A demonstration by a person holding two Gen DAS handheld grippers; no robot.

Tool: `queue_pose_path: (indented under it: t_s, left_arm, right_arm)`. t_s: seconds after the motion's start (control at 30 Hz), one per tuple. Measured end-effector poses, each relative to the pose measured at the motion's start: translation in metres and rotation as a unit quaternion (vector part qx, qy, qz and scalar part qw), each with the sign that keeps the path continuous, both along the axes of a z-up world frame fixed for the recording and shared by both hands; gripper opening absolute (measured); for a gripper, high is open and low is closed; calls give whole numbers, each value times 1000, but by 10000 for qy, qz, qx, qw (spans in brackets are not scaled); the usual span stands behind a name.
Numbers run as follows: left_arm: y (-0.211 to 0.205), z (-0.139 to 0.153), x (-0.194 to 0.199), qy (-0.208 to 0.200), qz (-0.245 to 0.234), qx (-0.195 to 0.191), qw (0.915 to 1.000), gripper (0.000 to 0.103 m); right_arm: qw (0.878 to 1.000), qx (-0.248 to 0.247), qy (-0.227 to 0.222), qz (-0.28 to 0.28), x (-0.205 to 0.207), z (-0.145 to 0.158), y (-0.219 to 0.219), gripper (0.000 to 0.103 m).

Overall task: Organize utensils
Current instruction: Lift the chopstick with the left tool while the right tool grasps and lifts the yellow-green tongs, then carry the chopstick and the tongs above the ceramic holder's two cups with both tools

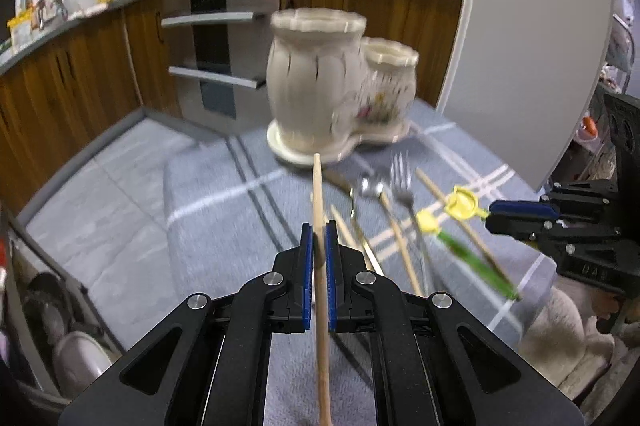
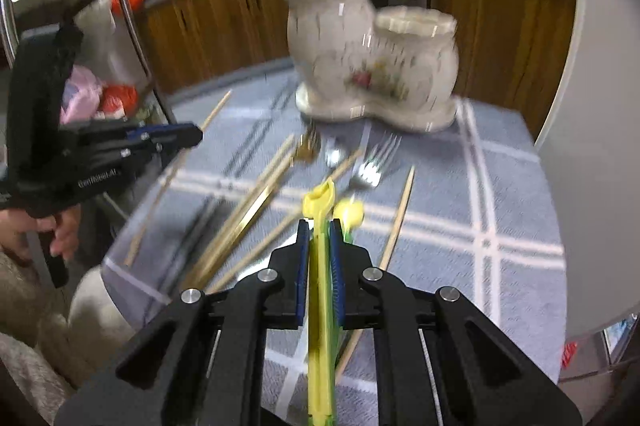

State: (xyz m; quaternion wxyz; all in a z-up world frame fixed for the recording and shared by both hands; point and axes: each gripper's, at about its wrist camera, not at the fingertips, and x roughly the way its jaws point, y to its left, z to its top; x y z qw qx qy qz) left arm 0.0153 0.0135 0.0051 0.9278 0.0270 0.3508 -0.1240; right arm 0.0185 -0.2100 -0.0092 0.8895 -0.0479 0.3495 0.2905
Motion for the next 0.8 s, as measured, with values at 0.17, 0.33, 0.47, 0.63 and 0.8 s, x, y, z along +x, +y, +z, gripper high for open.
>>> queue_pose_path:
  t_s: [0.17,0.33,0.47,0.63,0.8]
  left_arm:
    - [3,35,-2,-480,2,-212,9986,7]
    - [10,72,4,-977,-25,-595,9934,7]
    - [11,94,18,-1218,0,-822,9891,4]
    - [8,100,29,-1274,16,-837,9883,3]
    - [10,80,33,-996,10,-759,9921,3]
  right_arm:
    - [9970,483,-567,-213,6,29,-11,10]
    - [9872,940,-1178,-528,23,57,-24,8]
    - [9805,1063,-1475,-747,44,74,-28,8]
    - [9796,1223,-1413,-740,59,78,-34,8]
    - [9845,1234,-995,-751,68,59,-44,8]
